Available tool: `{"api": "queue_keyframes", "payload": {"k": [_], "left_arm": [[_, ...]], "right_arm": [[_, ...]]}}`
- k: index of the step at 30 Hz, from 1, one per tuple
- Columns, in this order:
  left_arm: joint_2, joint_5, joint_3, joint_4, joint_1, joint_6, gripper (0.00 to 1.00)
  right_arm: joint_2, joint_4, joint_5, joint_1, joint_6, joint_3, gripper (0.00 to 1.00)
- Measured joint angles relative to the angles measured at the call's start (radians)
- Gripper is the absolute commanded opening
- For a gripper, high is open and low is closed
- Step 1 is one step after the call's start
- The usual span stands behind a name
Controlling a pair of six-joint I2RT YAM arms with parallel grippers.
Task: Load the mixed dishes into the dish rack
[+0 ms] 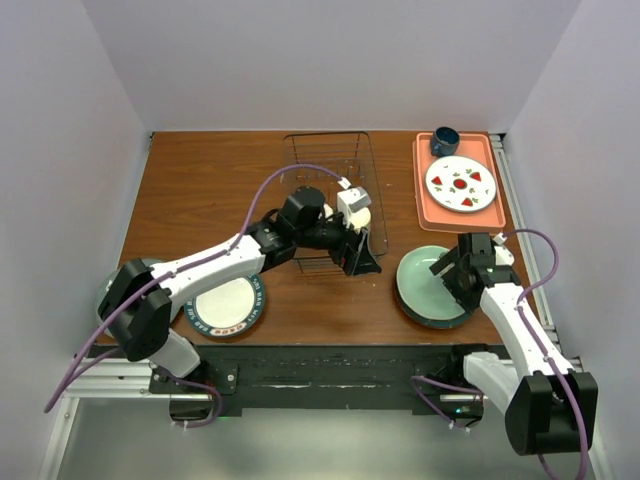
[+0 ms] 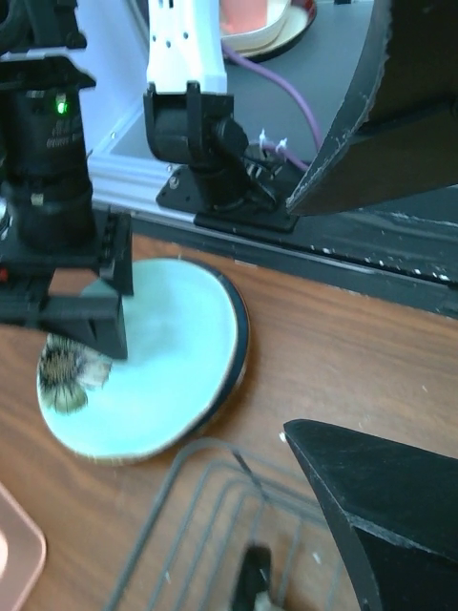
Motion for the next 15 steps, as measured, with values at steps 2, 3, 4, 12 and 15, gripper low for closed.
{"api": "queue_keyframes", "payload": {"k": [2,3,4,12,15], "left_arm": [[0.018,0.003,0.0,0.025,-0.026,-0.014,0.89],[0.03,0.005,0.001,0.037,-0.04,-0.016,0.88],[0.048,0.006,0.001,0.05,-0.056,-0.019,0.88],[0.182,-0.017,0.002,0.089,-0.149,-0.051,0.82],[0.221,-0.028,0.006,0.103,-0.161,-0.061,0.82]], "right_arm": [[0.008,0.004,0.001,0.0,-0.005,0.003,0.9],[0.008,0.004,0.002,0.0,-0.006,0.003,0.89],[0.007,0.004,0.005,0.0,-0.008,0.003,0.87],[-0.077,-0.009,0.019,0.0,-0.008,-0.024,0.49],[-0.118,-0.028,0.02,0.0,-0.002,-0.041,0.48]]}}
